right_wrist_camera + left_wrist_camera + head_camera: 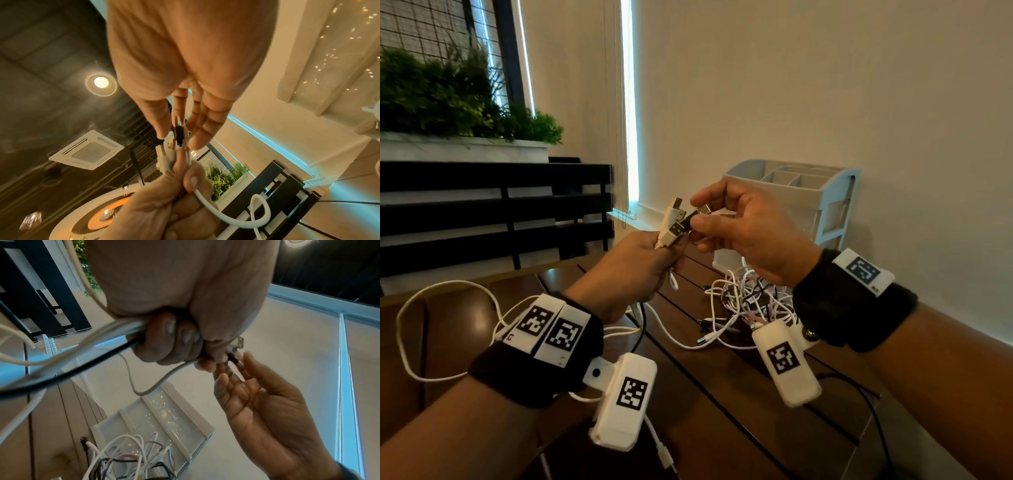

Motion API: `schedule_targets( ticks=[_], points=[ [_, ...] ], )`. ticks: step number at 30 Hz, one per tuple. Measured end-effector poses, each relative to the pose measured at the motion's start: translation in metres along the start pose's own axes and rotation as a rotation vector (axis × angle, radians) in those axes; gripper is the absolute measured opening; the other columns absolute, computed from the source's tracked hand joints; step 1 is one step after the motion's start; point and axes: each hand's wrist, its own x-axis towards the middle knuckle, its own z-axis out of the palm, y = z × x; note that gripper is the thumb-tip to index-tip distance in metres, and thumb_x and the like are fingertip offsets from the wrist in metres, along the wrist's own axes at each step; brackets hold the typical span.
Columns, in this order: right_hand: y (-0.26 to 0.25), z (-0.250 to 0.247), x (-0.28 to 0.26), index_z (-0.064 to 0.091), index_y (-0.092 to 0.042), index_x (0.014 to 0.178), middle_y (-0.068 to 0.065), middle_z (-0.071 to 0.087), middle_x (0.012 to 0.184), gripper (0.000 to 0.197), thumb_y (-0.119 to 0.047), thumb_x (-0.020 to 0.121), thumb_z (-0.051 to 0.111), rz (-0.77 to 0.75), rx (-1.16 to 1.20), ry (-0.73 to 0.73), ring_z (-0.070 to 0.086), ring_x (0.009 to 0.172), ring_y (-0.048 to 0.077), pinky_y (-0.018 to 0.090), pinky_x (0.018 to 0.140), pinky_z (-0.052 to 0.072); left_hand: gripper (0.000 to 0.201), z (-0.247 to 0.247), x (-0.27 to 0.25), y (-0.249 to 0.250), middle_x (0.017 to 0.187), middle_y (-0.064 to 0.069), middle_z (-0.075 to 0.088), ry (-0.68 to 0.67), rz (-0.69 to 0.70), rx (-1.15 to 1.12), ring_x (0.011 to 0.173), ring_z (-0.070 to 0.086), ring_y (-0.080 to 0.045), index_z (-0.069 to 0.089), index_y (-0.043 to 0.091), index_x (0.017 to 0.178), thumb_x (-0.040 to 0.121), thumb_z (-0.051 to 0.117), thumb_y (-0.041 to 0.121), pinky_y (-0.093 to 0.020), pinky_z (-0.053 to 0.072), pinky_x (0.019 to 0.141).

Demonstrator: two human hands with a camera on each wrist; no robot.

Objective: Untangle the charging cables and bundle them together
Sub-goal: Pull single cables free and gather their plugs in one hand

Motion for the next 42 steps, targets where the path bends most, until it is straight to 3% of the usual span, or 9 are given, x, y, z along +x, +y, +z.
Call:
schedule_targets(
  ticks=[8, 13, 17, 21, 27, 34, 38, 40, 42],
  points=[
    [0.002, 0.0, 0.01, 0.072, -0.018, 0.085, 0.006, 0.071, 0.078, 0.01, -0.008, 0.084, 0.069, -0.143, -0.219, 0.044, 0.052, 0.06, 0.015, 0.03, 0.057, 0.047, 0.036, -0.002, -0.002, 0.004, 0.051, -0.002, 0.039, -0.094, -0.023, 0.0, 0.041, 0.029, -0.012, 0.056, 0.009, 0.075, 0.097, 0.048, 0.037, -0.023, 0.027, 0.042],
    [-0.001, 0.002, 0.01, 0.068, -0.013, 0.103, 0.007, 0.067, 0.085, 0.018, -0.003, 0.091, 0.06, -0.169, -0.221, -0.008, 0.055, 0.066, 0.008, 0.024, 0.059, 0.049, 0.036, 0.0, -0.002, 0.002, 0.052, -0.002, 0.035, -0.126, -0.025, -0.07, 0.042, 0.026, -0.013, 0.056, 0.009, 0.076, 0.097, 0.047, 0.036, -0.025, 0.024, 0.043],
    [0.011, 0.006, 0.003, 0.046, -0.016, 0.13, 0.009, 0.059, 0.101, 0.042, -0.016, 0.091, 0.06, 0.016, -0.047, -0.059, 0.062, 0.089, 0.02, 0.028, 0.07, 0.055, 0.038, -0.002, -0.001, 0.003, 0.049, 0.003, 0.031, -0.071, 0.034, -0.286, 0.04, 0.024, -0.011, 0.05, 0.011, 0.071, 0.099, 0.044, 0.037, -0.02, 0.024, 0.039],
    [0.038, 0.016, -0.002, 0.055, -0.015, 0.118, 0.011, 0.07, 0.104, 0.03, -0.015, 0.089, 0.064, 0.137, -0.255, -0.341, 0.068, 0.097, 0.02, 0.038, 0.095, 0.051, 0.041, -0.004, -0.002, 0.005, 0.049, 0.003, 0.03, -0.037, 0.045, -0.342, 0.04, 0.024, -0.01, 0.049, 0.012, 0.072, 0.098, 0.043, 0.043, -0.02, 0.021, 0.039],
    [0.041, 0.013, 0.008, 0.066, -0.027, 0.083, -0.006, 0.067, 0.076, 0.015, -0.027, 0.094, 0.057, 0.029, -0.618, -0.3, 0.06, 0.07, 0.008, 0.029, 0.07, 0.048, 0.044, -0.011, 0.002, 0.005, 0.049, 0.003, 0.035, 0.194, 0.096, -0.143, 0.041, 0.028, -0.01, 0.05, 0.014, 0.068, 0.097, 0.045, 0.046, -0.023, 0.024, 0.04],
    [0.056, 0.003, 0.006, 0.066, -0.01, 0.093, -0.004, 0.065, 0.076, 0.019, -0.026, 0.095, 0.056, 0.096, -0.61, -0.327, 0.063, 0.07, 0.01, 0.02, 0.066, 0.049, 0.046, -0.047, 0.0, 0.019, 0.063, -0.005, 0.057, 0.354, 0.135, -0.174, 0.056, 0.047, -0.018, 0.046, 0.015, 0.063, 0.1, 0.043, 0.042, -0.027, 0.032, 0.051],
    [0.058, 0.006, 0.01, 0.063, -0.023, 0.08, -0.008, 0.064, 0.07, 0.015, -0.028, 0.093, 0.059, 0.071, -0.711, -0.362, 0.055, 0.059, -0.006, 0.008, 0.057, 0.042, 0.045, -0.051, -0.002, 0.023, 0.049, 0.003, 0.041, 0.415, 0.101, -0.322, 0.044, 0.052, -0.014, 0.044, 0.016, 0.066, 0.098, 0.044, 0.047, -0.038, 0.05, 0.066],
    [0.064, 0.0, 0.011, 0.062, -0.023, 0.08, -0.008, 0.064, 0.071, 0.016, -0.03, 0.094, 0.057, 0.134, -0.782, -0.392, 0.057, 0.061, -0.005, 0.012, 0.059, 0.044, 0.046, -0.06, -0.005, 0.028, 0.051, 0.003, 0.032, 0.398, 0.077, -0.434, 0.038, 0.042, -0.011, 0.039, 0.018, 0.066, 0.096, 0.044, 0.052, -0.03, 0.052, 0.052],
    [0.069, -0.011, 0.011, 0.066, -0.018, 0.087, 0.002, 0.07, 0.085, 0.017, -0.03, 0.095, 0.056, 0.201, -0.769, -0.378, 0.066, 0.076, 0.012, 0.027, 0.071, 0.052, 0.048, -0.073, -0.009, 0.035, 0.048, 0.005, 0.027, 0.38, 0.11, -0.418, 0.036, 0.028, -0.009, 0.035, 0.022, 0.062, 0.094, 0.045, 0.056, -0.02, 0.033, 0.037]
  ],
)
